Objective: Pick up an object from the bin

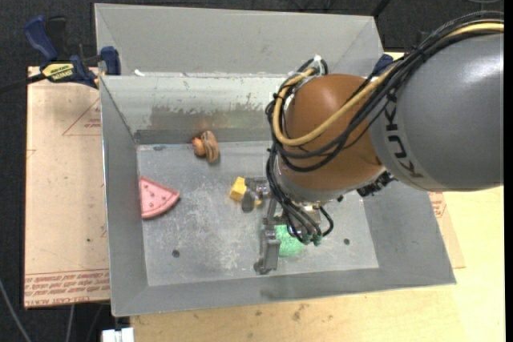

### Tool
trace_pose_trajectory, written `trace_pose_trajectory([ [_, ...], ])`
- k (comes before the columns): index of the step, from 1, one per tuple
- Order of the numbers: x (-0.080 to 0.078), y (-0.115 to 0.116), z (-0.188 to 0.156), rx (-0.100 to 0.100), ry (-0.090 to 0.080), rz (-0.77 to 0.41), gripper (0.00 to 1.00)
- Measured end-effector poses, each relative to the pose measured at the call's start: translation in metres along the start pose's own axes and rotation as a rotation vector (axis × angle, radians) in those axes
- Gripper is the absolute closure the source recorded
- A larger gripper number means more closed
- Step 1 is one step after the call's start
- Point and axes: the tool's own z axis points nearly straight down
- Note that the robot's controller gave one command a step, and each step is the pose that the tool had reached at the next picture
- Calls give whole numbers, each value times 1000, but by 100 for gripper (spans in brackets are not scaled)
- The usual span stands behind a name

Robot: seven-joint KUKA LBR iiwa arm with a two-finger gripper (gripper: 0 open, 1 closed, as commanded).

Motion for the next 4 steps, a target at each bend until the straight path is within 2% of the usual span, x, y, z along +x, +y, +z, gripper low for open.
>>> trace_pose_trajectory([
  [1,-2,-1,-4,-1,-8,3,0],
  [2,-31,-8,52,-3,-15,32,0],
  [3,-37,-11,66,-3,-12,33,0],
  [4,-32,-6,45,5,3,-165,0],
])
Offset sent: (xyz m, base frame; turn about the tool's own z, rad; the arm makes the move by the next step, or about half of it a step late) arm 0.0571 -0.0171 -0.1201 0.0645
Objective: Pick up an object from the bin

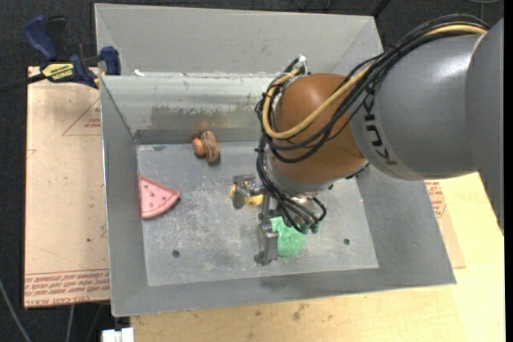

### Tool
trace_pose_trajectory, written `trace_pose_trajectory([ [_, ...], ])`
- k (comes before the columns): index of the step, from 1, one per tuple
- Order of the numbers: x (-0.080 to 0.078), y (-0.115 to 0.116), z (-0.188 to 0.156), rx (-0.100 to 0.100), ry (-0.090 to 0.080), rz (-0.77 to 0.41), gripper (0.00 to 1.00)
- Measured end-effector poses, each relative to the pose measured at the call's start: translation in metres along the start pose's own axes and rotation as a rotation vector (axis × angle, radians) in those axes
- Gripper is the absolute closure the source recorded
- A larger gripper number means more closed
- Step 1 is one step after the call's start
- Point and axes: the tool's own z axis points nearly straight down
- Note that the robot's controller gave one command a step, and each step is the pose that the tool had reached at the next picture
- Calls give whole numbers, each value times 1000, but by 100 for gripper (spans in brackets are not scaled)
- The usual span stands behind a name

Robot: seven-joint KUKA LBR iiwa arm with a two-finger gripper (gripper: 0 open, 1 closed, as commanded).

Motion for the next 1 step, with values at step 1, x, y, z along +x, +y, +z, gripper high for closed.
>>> trace_pose_trajectory([
  [1,-21,-16,-11,-7,-22,-176,0],
])
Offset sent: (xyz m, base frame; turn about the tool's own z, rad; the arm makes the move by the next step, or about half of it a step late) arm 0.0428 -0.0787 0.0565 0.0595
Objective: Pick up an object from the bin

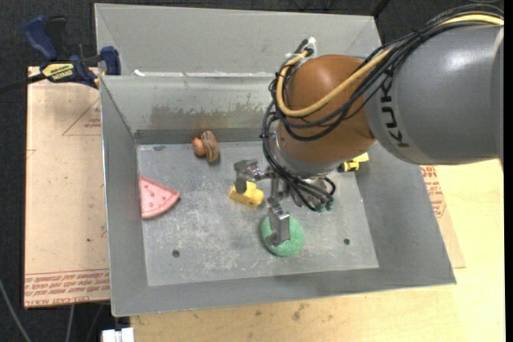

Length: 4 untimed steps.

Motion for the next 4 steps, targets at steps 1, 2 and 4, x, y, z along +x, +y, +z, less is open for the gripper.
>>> trace_pose_trajectory([
  [1,5,-57,-33,3,13,222,0],
  [2,19,-73,-26,7,0,96,0],
  [4,33,-61,84,1,10,-138,100],
])
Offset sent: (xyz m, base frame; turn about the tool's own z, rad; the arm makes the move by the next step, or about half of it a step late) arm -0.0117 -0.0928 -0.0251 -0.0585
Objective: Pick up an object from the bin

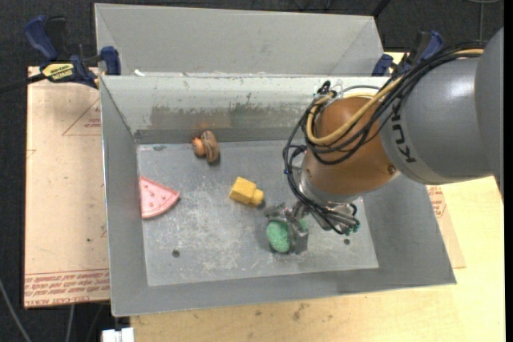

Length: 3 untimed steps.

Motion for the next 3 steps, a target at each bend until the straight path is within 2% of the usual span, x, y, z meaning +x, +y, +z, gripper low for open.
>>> trace_pose_trajectory([
  [2,0,0,0,0,0,0,100],
  [3,-15,1,-111,1,-2,-16,100],
])
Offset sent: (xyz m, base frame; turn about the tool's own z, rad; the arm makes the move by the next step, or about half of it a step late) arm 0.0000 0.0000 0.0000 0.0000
